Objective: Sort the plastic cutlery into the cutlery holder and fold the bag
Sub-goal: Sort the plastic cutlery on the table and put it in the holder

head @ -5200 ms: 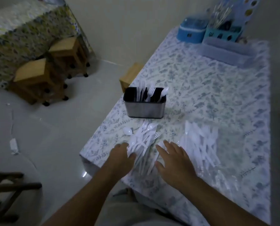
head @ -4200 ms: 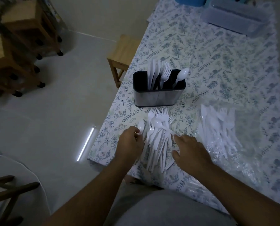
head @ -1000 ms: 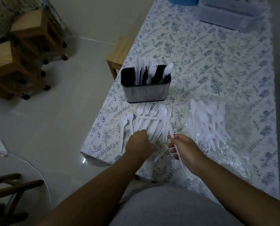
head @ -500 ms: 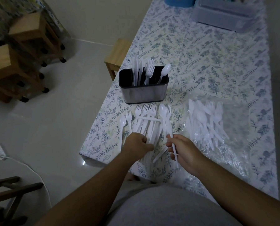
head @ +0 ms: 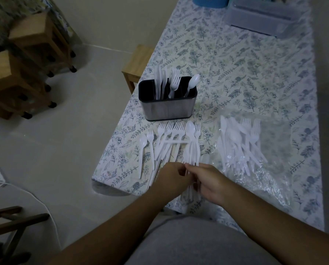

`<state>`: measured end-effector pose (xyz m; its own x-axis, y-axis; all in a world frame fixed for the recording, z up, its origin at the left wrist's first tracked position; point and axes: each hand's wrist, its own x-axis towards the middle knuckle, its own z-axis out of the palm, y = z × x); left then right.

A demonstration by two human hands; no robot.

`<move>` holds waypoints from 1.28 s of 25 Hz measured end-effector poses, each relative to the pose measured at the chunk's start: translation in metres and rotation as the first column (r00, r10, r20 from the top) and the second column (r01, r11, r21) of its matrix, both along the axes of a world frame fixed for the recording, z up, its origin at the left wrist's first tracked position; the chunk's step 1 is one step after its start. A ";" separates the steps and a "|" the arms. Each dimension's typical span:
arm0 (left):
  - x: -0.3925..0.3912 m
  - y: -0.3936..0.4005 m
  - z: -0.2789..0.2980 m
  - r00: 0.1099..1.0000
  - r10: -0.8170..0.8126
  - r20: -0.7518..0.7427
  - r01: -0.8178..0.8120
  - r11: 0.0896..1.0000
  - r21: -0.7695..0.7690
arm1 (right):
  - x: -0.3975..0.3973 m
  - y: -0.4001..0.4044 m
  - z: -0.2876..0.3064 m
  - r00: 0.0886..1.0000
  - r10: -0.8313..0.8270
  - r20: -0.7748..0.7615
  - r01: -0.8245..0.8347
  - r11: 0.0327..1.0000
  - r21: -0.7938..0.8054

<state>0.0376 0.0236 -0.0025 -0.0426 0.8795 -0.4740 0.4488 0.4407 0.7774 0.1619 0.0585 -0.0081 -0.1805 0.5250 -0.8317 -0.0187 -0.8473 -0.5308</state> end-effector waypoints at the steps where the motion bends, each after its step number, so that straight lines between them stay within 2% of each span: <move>1: 0.003 0.001 0.001 0.999 -0.038 -0.034 0.039 0.999 0.013 | 0.001 0.001 0.000 1.000 -0.002 0.003 0.002 1.000 -0.001; 4: 0.006 0.004 0.006 0.975 -0.202 -0.087 0.206 0.978 0.038 | 0.007 0.004 0.002 0.999 -0.032 0.020 0.032 0.999 0.011; 6: 0.007 0.005 0.009 0.961 -0.248 -0.124 0.260 0.961 0.098 | 0.012 0.006 0.003 0.996 -0.017 0.084 0.014 0.999 0.031; 8: 0.005 0.008 0.006 0.967 -0.157 -0.201 0.183 0.976 0.120 | 0.017 0.006 0.004 0.993 -0.018 0.121 0.012 0.998 0.056; 10: 0.001 0.012 -0.004 0.934 -0.069 -0.350 0.107 0.990 0.091 | 0.022 0.005 0.005 0.989 -0.065 0.135 0.054 0.995 0.084; 12: 0.000 0.015 -0.015 0.881 -0.088 -0.465 0.126 0.991 0.050 | 0.026 0.005 0.006 0.984 -0.128 0.123 0.117 0.989 0.094; 17: 0.003 0.022 -0.028 0.843 -0.132 -0.522 0.147 0.989 -0.012 | 0.034 0.001 0.004 0.987 -0.065 0.150 0.043 0.989 0.144; 20: -0.006 0.021 -0.026 0.828 -0.167 -0.535 0.154 0.986 -0.070 | 0.034 -0.001 0.001 0.991 -0.036 0.129 0.021 0.993 0.115; 24: -0.016 0.012 -0.025 0.906 -0.132 -0.401 0.104 0.990 -0.091 | 0.031 0.000 0.000 0.995 -0.062 0.076 0.060 0.998 0.022; 27: -0.019 0.002 -0.018 0.976 0.009 -0.219 -0.038 0.991 -0.129 | 0.028 0.001 -0.001 0.990 -0.046 0.133 0.049 0.999 -0.020; 30: -0.012 -0.008 -0.004 0.976 0.218 -0.012 -0.217 0.962 -0.169 | 0.021 0.000 0.002 0.994 -0.055 0.092 0.055 0.998 0.000; 32: -0.005 -0.009 0.002 0.967 0.245 0.062 -0.235 0.962 -0.140 | 0.015 -0.003 0.008 0.997 -0.044 0.063 0.042 0.998 0.036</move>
<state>0.0324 0.0143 -0.0004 -0.2034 0.7784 -0.5939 0.2576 0.6278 0.7345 0.1766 0.0557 -0.0002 -0.1040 0.5601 -0.8219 -0.0201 -0.8274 -0.5613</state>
